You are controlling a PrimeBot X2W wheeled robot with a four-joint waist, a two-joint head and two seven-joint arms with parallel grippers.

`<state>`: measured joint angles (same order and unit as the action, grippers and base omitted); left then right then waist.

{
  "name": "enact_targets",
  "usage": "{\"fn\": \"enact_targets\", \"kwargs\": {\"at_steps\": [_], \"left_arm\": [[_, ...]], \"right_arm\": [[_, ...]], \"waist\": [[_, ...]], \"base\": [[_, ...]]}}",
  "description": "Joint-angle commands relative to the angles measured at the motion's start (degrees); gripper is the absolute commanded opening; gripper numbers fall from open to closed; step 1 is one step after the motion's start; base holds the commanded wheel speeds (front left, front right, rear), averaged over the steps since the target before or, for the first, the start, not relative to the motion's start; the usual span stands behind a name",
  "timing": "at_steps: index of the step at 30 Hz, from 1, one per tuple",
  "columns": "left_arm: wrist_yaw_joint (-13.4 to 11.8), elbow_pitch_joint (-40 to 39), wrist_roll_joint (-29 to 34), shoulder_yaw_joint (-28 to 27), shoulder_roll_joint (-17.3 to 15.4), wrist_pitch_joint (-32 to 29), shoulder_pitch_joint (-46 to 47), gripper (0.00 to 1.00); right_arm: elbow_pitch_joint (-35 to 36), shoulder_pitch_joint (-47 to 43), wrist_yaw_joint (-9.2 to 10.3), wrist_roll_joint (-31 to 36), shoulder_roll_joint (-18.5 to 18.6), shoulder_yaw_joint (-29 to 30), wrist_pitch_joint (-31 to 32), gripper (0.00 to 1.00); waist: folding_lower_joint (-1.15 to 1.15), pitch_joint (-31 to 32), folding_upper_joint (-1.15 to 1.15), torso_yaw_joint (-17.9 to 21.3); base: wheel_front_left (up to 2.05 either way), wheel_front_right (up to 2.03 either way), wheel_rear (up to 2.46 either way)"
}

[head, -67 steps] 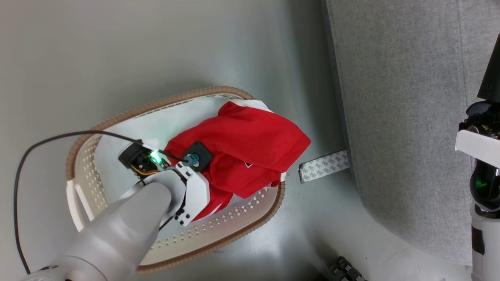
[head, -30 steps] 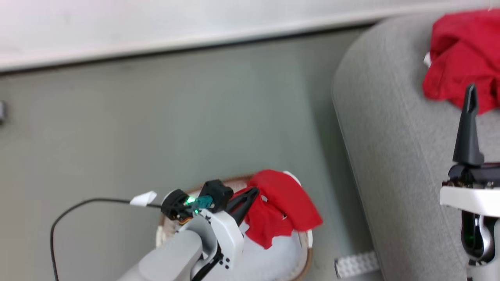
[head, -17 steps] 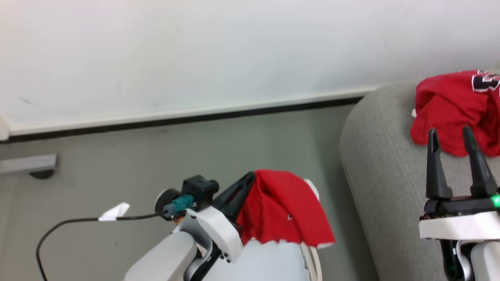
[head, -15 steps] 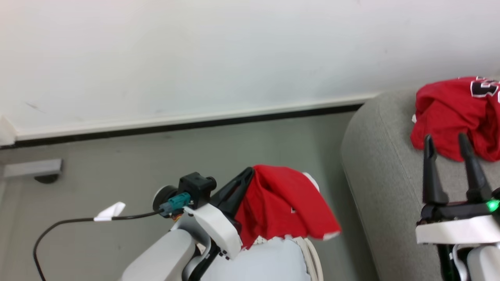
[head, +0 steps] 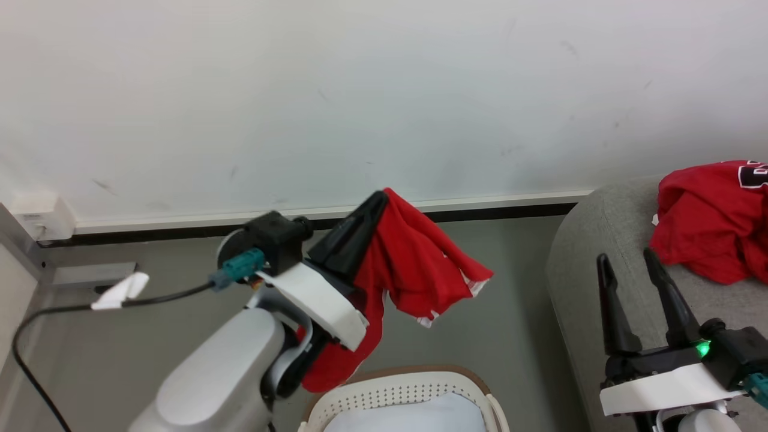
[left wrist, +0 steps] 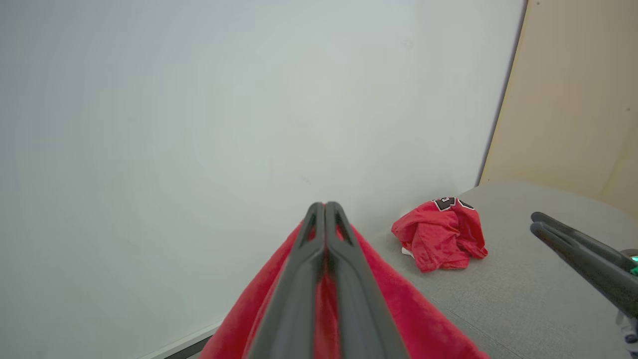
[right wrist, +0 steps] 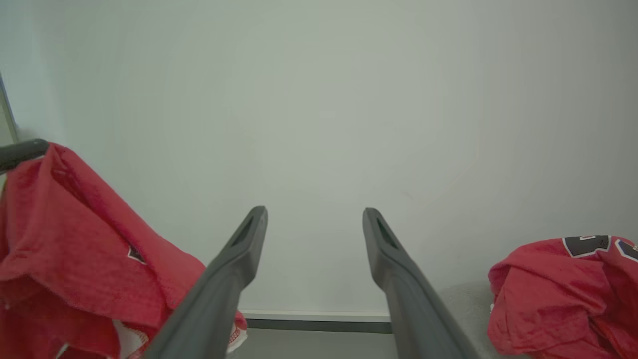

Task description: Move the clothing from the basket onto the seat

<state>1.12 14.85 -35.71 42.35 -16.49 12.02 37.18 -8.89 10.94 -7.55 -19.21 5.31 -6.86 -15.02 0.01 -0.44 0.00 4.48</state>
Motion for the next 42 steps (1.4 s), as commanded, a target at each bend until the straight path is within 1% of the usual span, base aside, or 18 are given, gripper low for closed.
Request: {"fn": "enact_targets", "kwargs": {"at_steps": [1,6,13,15,17,22,30,34,37,42], "left_arm": [[-0.40,-0.92,-0.42,-0.71,-0.57,-0.29,0.55,0.00],[-1.25,-3.42,-1.20,-1.73,-1.66,-1.37,0.81,0.00],[-1.83,-4.29,-1.59,-1.66,-1.89,-1.69,0.01,0.00],[-1.86,-4.17,-1.71,-1.63,-1.95,-1.64,-0.11,0.00],[-1.90,-4.02,-1.80,-1.62,-1.99,-1.57,-0.11,0.00],[-1.75,-3.68,-1.91,-1.09,-1.37,-1.38,-0.08,0.00],[-0.95,-2.90,-1.80,1.12,0.85,-1.39,-0.23,0.00],[-0.58,-2.56,-1.83,2.40,2.28,-1.48,-0.37,0.00],[-0.12,-2.42,-1.71,3.56,3.16,-1.59,-0.56,0.00],[0.49,-2.45,-1.50,5.53,4.88,-1.99,-0.78,0.00]], "right_arm": [[0.02,-0.70,0.13,-0.37,0.00,-0.71,-0.10,1.00],[0.12,-0.19,0.13,-0.61,0.07,-3.25,-0.10,1.00],[-0.09,0.24,0.13,-0.80,1.01,-5.57,-0.09,1.00],[-0.38,0.44,0.13,-0.03,1.97,-7.60,-0.10,1.00],[-1.05,0.96,0.13,0.88,2.92,-10.89,-0.10,1.00],[-2.71,2.34,0.13,1.46,4.00,-16.97,-0.10,1.00],[-9.09,6.34,0.13,2.97,4.87,-25.47,-0.08,1.00],[-13.22,8.77,0.13,5.26,4.12,-26.68,-0.06,1.00],[-16.13,10.45,0.13,6.70,3.12,-26.45,-0.07,1.00],[-20.32,12.78,0.13,6.01,2.21,-27.49,-0.08,1.00]], "waist": [[-0.01,0.13,0.00,-0.13],[-0.01,0.11,0.00,-0.09],[-0.01,-0.09,0.00,0.16],[-0.01,-0.18,0.00,0.24],[-0.01,-0.26,0.00,0.33],[-0.01,-0.16,0.00,-0.04],[-0.01,0.73,0.00,-2.90],[-0.01,1.38,0.00,-4.67],[-0.01,1.82,0.00,-6.26],[-0.01,2.41,0.00,-9.22]], "base": [[0.00,0.00,0.00],[0.00,0.00,0.00],[0.00,0.00,0.00],[0.00,0.00,0.00],[0.00,0.00,0.00],[0.00,0.00,0.00],[0.00,0.00,0.00],[0.00,0.00,0.00],[0.00,0.00,0.00],[0.00,0.00,0.00]]}}
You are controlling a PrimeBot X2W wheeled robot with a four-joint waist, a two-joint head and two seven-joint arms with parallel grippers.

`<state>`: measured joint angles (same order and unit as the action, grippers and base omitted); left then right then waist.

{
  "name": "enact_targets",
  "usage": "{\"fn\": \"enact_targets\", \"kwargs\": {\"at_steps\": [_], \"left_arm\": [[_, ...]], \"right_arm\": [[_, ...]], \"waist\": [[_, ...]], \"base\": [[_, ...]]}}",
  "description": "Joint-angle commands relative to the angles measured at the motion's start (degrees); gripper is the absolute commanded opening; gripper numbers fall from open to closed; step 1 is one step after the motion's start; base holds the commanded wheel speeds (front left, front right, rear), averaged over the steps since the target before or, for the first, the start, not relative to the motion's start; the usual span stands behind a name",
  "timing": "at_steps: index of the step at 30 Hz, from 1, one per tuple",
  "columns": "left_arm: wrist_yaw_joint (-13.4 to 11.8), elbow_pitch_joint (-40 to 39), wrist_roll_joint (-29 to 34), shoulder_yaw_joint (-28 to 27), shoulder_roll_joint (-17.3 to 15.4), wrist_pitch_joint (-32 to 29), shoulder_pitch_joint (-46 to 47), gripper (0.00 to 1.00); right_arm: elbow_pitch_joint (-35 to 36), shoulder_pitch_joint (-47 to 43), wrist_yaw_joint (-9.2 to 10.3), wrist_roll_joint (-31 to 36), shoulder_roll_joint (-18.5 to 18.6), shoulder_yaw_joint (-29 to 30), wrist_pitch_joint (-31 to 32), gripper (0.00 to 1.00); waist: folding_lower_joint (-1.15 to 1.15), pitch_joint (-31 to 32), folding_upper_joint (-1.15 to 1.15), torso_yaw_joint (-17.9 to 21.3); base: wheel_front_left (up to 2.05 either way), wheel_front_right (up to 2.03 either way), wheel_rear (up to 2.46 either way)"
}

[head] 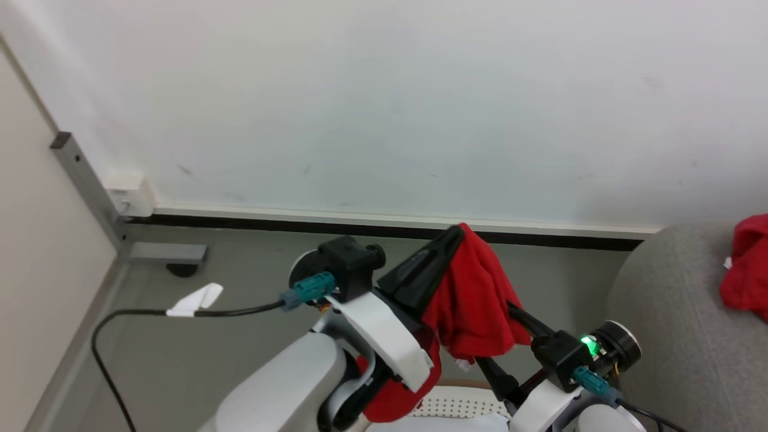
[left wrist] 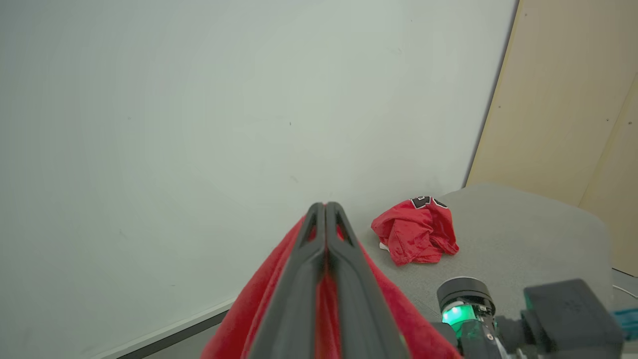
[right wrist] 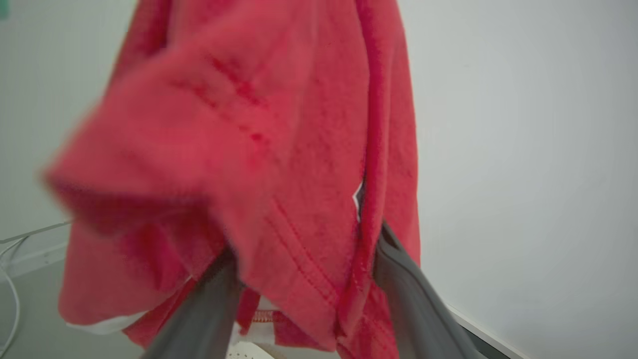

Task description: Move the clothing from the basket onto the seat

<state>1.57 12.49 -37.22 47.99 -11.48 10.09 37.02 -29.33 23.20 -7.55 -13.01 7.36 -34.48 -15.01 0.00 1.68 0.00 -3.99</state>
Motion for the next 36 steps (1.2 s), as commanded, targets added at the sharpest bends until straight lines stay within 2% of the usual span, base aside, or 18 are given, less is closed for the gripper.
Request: {"fn": "enact_targets", "kwargs": {"at_steps": [1,5,6,7,8,22,36], "left_arm": [[0.13,-0.09,0.04,0.15,0.15,-0.14,-0.64,0.00],[0.46,-0.35,0.21,1.36,0.90,-0.30,-0.86,0.00],[0.47,-0.31,0.23,1.58,0.98,-0.40,-0.94,0.00],[0.51,-0.25,0.18,1.73,1.00,-0.47,-1.00,0.00],[0.46,-0.16,0.16,1.80,0.98,-0.55,-0.99,0.00],[-0.36,0.40,-0.54,1.53,-0.08,0.11,-1.54,0.00],[-0.86,-0.14,-0.92,1.89,-1.11,-0.07,-1.88,0.00]], "right_arm": [[-0.50,0.93,0.13,-0.35,0.03,-0.01,-0.10,1.00],[-1.96,2.24,0.13,-1.56,-0.93,-0.50,-0.09,1.00],[-2.04,2.48,0.13,-2.01,-1.22,-0.71,-0.09,0.86],[-2.10,2.71,0.13,-2.51,-1.41,-0.98,-0.10,0.29],[-2.46,2.78,0.13,-3.00,-1.39,-1.58,-0.10,0.00],[-2.04,2.11,0.13,-7.00,-1.36,-0.83,-0.10,0.00],[1.28,0.14,0.13,-6.72,-2.32,4.86,-0.11,0.00]], "waist": [[0.00,0.43,0.00,-1.29],[0.00,0.71,0.00,-3.00],[0.00,0.76,0.00,-3.32],[0.00,0.81,0.00,-3.58],[0.00,0.83,0.00,-3.80],[0.00,0.49,0.00,-3.69],[0.00,-0.47,0.00,-2.31]], "base": [[0.00,0.00,0.00],[0.00,0.00,0.00],[0.00,0.00,0.00],[0.00,0.00,0.00],[0.00,0.00,0.00],[0.00,0.00,0.00],[0.00,0.00,0.00]]}}
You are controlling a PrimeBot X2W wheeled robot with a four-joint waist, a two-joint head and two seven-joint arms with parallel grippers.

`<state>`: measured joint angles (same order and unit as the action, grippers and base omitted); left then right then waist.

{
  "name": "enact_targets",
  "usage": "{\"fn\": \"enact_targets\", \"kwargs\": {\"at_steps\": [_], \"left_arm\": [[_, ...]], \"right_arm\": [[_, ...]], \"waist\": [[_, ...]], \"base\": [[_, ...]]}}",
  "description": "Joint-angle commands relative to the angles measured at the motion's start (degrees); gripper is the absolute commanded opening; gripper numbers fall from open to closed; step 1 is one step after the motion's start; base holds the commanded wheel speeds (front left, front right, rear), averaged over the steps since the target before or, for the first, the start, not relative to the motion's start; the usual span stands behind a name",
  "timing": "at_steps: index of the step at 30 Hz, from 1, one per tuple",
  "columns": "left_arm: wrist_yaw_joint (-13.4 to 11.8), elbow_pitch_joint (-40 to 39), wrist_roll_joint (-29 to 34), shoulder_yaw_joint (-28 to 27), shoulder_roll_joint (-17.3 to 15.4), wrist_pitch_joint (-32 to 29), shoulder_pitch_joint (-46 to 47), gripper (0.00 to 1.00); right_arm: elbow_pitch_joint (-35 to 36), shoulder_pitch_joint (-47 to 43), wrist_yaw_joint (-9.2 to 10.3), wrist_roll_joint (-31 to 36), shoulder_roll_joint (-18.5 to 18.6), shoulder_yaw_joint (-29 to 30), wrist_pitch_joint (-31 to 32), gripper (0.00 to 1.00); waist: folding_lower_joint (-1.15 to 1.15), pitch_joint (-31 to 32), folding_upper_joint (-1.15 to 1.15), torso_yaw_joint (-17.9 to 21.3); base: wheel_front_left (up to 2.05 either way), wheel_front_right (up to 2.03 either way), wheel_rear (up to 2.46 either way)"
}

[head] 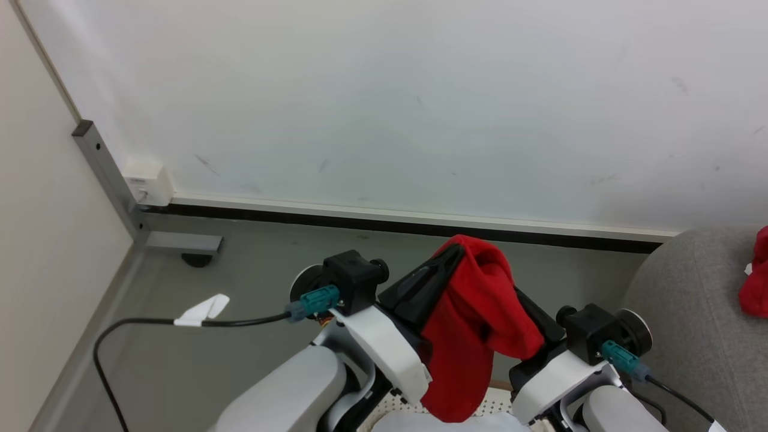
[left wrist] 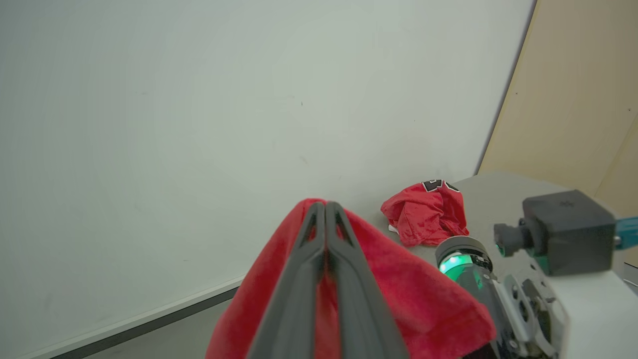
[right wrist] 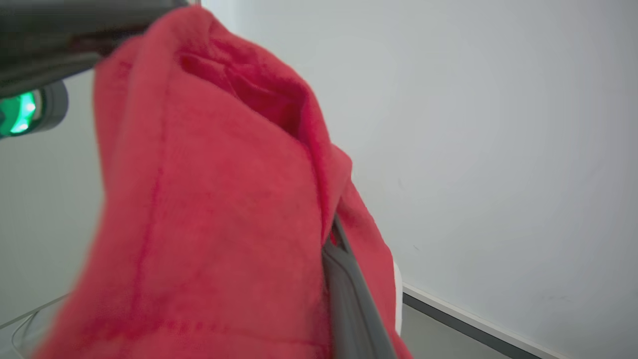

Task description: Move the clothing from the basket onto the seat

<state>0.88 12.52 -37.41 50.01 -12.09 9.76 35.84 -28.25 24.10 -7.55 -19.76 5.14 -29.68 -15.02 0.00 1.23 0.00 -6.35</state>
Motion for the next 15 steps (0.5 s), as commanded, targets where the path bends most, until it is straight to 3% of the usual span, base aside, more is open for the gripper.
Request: {"fn": "enact_targets", "kwargs": {"at_steps": [1,9,10,12,15], "left_arm": [[-0.23,-0.22,-0.74,-0.10,-0.59,0.21,-0.68,0.00],[-0.52,-1.10,-0.13,0.37,-1.29,0.19,-0.95,0.02],[-0.83,-1.38,-0.32,0.19,-1.24,0.50,-1.34,0.25],[-1.28,-1.94,-0.47,0.18,-1.50,0.58,-1.90,1.00],[-1.64,-2.96,-0.55,0.15,-2.06,0.83,-2.55,1.00]], "right_arm": [[0.37,-0.96,0.13,0.18,-0.13,0.46,-0.10,0.00],[3.38,-1.83,0.13,0.62,-0.57,5.54,-0.10,0.00],[4.01,-1.95,0.13,0.73,-0.62,6.65,-0.10,0.00],[5.27,-2.30,0.13,0.89,-0.82,8.48,-0.10,0.00],[6.89,-2.40,0.13,1.41,-0.94,10.22,-0.10,0.00]], "waist": [[0.00,-0.09,0.00,0.17],[0.00,-0.72,0.00,2.28],[0.00,-0.88,0.00,2.79],[0.00,-1.22,0.00,3.88],[0.00,-2.06,0.00,5.75]], "base": [[0.00,0.00,0.00],[0.00,0.00,0.00],[0.00,0.00,0.00],[0.00,0.00,0.00],[0.00,0.00,0.00]]}}
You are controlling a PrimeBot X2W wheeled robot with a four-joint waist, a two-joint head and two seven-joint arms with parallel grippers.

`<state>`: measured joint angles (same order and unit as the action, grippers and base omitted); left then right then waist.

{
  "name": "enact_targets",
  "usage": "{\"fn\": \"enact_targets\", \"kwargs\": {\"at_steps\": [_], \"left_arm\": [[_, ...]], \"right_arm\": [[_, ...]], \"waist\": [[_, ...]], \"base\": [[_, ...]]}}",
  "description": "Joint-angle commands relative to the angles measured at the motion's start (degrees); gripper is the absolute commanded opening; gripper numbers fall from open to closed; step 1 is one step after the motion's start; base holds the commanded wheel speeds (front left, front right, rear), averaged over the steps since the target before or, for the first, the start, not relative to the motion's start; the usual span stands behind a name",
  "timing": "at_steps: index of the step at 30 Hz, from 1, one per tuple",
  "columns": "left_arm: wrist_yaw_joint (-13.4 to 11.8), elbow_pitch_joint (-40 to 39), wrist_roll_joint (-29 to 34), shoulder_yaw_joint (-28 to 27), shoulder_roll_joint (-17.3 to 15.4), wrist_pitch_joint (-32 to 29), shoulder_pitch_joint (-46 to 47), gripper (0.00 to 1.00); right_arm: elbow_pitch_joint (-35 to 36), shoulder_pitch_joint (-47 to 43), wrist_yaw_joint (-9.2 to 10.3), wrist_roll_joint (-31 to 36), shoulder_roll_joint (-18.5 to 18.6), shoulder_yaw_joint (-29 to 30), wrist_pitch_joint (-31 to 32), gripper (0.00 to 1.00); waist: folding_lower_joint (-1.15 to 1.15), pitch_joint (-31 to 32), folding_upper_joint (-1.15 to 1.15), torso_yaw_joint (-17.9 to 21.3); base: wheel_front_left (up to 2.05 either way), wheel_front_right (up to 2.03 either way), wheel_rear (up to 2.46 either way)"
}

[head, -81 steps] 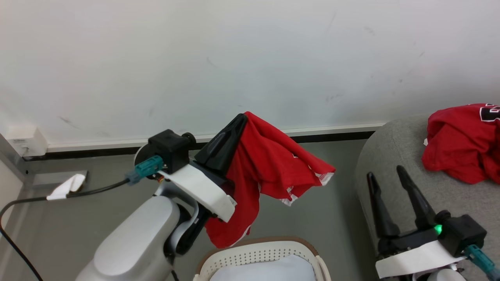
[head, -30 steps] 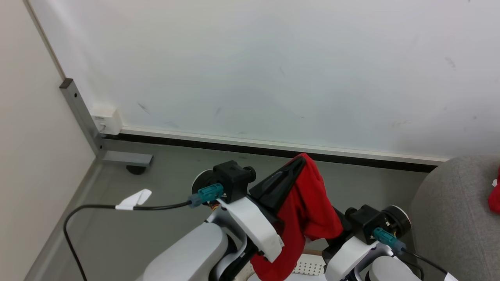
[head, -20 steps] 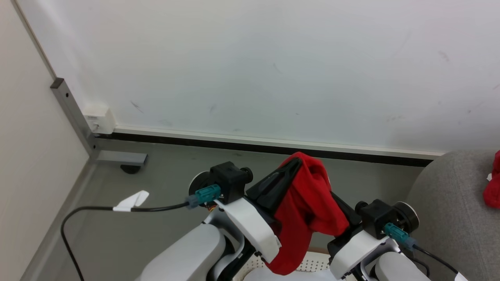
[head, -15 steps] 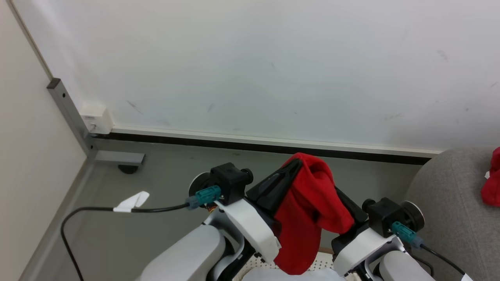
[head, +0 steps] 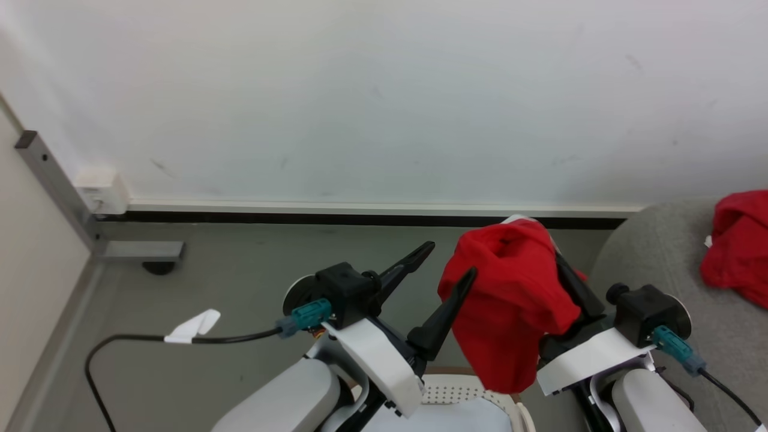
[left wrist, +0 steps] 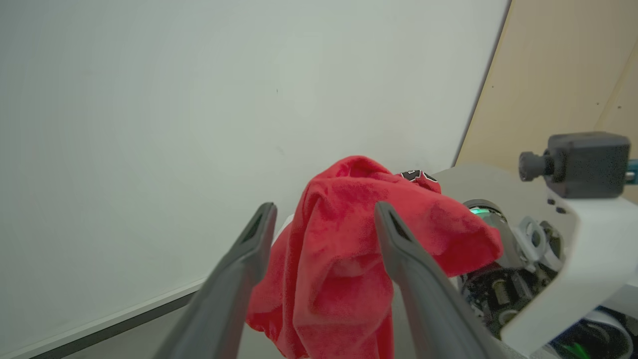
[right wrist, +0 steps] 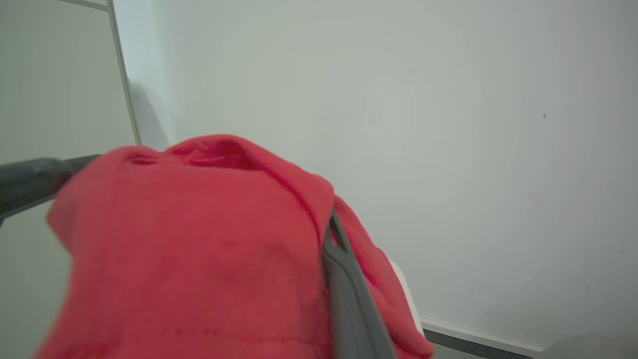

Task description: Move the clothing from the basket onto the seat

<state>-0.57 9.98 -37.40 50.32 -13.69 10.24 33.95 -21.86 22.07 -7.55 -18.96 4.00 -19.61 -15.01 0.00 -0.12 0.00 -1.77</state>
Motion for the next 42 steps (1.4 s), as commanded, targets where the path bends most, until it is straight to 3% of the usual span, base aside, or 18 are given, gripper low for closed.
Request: {"fn": "enact_targets", "kwargs": {"at_steps": [1,19,33,42], "left_arm": [[-0.19,-0.42,-0.56,-0.16,-0.46,0.35,-0.67,1.00],[-0.15,-2.22,1.72,2.03,-2.70,1.19,-2.44,1.00],[0.16,-1.13,3.29,2.71,-3.25,2.93,-2.01,1.00],[0.16,-0.57,3.61,3.29,-3.09,3.12,-1.83,1.00]], "right_arm": [[0.49,-0.37,0.13,0.60,0.19,0.15,-0.12,0.00],[6.40,-2.45,0.13,1.69,4.21,8.22,-0.12,0.00],[11.99,-6.72,0.13,2.14,2.00,13.52,-0.12,0.00],[13.14,-7.33,0.13,2.25,1.47,13.82,-0.12,0.00]], "waist": [[0.00,-0.71,0.00,1.17],[0.00,-4.29,0.00,15.69],[0.00,-6.55,0.00,25.06],[0.00,-6.97,0.00,27.70]], "base": [[0.00,0.00,0.00],[0.00,0.00,0.00],[0.00,0.00,0.00],[0.00,0.00,0.00]]}}
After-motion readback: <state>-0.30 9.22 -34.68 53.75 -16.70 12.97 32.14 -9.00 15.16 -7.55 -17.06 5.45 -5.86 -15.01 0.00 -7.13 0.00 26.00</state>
